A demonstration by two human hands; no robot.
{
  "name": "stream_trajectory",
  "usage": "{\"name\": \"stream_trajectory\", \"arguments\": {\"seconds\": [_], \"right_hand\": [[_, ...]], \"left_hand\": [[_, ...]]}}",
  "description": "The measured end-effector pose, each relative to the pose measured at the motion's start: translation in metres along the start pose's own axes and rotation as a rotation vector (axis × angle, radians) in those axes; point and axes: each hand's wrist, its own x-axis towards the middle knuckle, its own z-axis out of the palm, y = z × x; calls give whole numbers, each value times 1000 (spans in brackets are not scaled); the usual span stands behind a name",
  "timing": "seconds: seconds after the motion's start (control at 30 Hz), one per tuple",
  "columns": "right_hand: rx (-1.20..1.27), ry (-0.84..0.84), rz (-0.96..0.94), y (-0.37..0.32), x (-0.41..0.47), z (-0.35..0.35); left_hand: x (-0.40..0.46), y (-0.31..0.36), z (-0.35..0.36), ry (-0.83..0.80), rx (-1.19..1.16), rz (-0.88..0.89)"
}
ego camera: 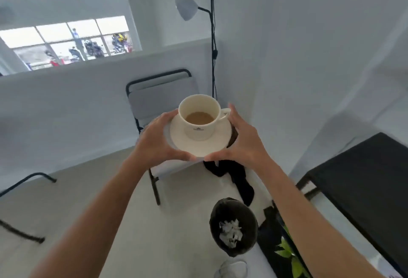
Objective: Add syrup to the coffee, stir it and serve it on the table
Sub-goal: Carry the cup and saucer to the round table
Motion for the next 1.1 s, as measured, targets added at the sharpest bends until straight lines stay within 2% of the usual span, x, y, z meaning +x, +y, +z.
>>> {"name": "stream_trajectory", "arguments": {"seconds": [0.3, 0.57, 0.93, 1.1], "right_hand": [[-28, -209, -174, -60, 83, 122], [-25, -412, -344, -116, 154, 214], [58, -666, -545, -189, 250, 326], [90, -767, -640, -221, 286, 371]], "left_hand": [[-35, -82, -100, 191, 75, -162], [-58, -151, -173, 361, 133, -405], [-62, -211, -254, 580, 169, -658], [-59, -235, -287, 658, 199, -710]]}}
